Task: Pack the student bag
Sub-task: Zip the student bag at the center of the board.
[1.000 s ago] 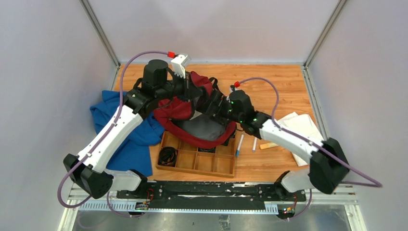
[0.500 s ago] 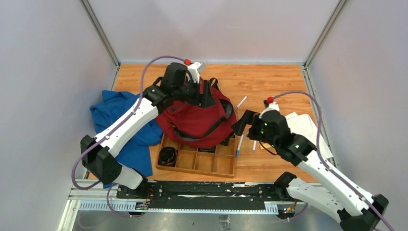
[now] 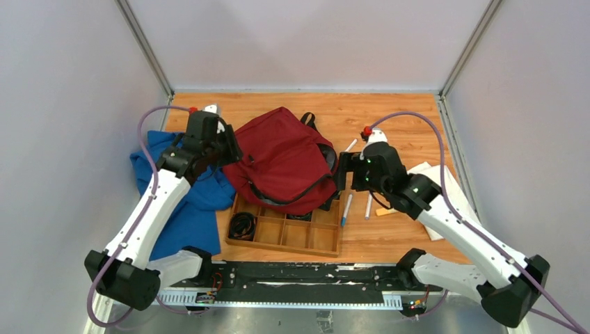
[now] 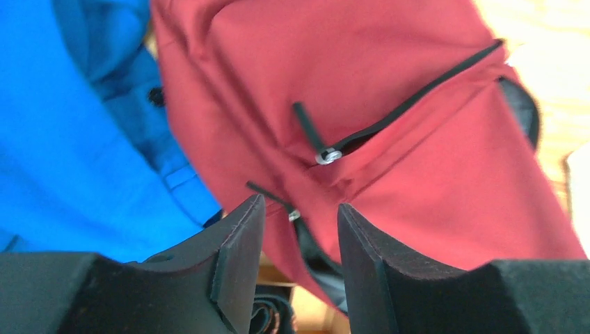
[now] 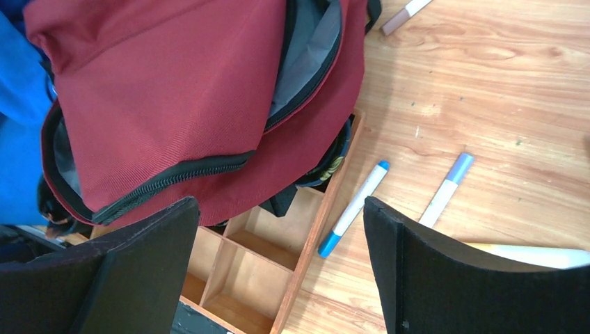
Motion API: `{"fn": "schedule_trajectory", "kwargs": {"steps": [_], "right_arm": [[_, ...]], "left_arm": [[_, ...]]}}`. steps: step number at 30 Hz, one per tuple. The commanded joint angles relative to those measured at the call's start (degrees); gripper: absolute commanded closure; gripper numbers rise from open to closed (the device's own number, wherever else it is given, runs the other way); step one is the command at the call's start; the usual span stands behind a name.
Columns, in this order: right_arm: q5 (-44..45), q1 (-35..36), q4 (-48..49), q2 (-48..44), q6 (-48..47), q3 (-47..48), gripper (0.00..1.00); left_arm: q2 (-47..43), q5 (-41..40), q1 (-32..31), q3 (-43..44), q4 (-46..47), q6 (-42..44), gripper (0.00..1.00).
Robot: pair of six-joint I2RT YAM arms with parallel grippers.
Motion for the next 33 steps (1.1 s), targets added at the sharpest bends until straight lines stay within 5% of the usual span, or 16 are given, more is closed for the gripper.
{"fn": "schedule_trajectory", "kwargs": {"steps": [1, 14, 19, 33], "right_arm": [[-4.17, 0.89, 1.90, 2.98, -2.30, 2.21, 0.09], [-5.94, 0.97, 2.33, 2.59, -1.53, 0.62, 0.09], [-6.84, 0.94, 2.43, 3.00, -0.73, 0.17, 0.09], [-7.13, 0.95, 2.40, 2.16, 0.46, -1.49, 0.09]], "left_arm": [[-0.86, -5.02, 1.50, -5.60, -1.58, -2.44, 0.50], [5.44, 8.99, 6.10, -10.30, 6.28, 7.44, 0.38], [8.24, 13.72, 6.45, -12.66, 13.18, 3.41, 0.43], [5.58, 3.67, 6.55, -17.86, 11.78, -6.81, 0.52]]}}
